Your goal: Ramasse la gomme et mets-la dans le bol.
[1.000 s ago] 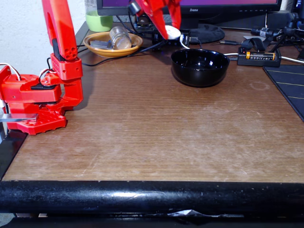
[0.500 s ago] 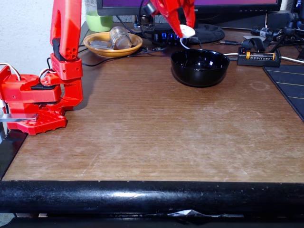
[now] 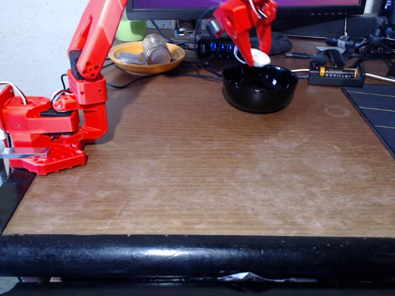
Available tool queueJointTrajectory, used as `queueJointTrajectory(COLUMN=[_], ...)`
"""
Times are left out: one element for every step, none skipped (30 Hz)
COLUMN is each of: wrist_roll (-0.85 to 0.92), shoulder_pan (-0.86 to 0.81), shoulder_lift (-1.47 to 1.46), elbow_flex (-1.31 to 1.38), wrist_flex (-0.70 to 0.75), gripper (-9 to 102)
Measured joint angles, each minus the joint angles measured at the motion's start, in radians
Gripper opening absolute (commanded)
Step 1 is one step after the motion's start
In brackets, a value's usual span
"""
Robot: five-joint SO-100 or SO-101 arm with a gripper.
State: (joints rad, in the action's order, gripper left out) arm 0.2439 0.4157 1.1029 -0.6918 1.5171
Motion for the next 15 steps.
queueJointTrajectory(wrist_roll=[0.006, 0.009, 0.012, 0.017, 0.018, 0.02, 0.02, 0.02, 0.02, 0.02, 0.02, 0.02, 0.018, 0.012, 0.006], shoulder_pan=[-0.003, -0.003, -0.003, -0.003, -0.003, -0.003, -0.005, -0.005, 0.0, 0.006, 0.015, 0.025, 0.035, 0.048, 0.061], shoulder_lift=[-0.009, -0.015, -0.021, -0.029, -0.035, -0.038, -0.038, -0.038, -0.038, -0.038, -0.038, -0.038, -0.038, -0.038, -0.038], elbow_flex=[0.009, 0.015, 0.026, 0.037, 0.044, 0.046, 0.046, 0.046, 0.046, 0.046, 0.046, 0.046, 0.046, 0.037, 0.025], wrist_flex=[0.0, 0.0, 0.0, 0.0, 0.0, 0.0, -0.005, -0.011, -0.017, -0.023, -0.032, -0.04, -0.051, -0.064, -0.077], gripper=[-4, -4, -4, -3, -3, -2, -2, -2, -2, -3, -3, -3, -3, -3, -3])
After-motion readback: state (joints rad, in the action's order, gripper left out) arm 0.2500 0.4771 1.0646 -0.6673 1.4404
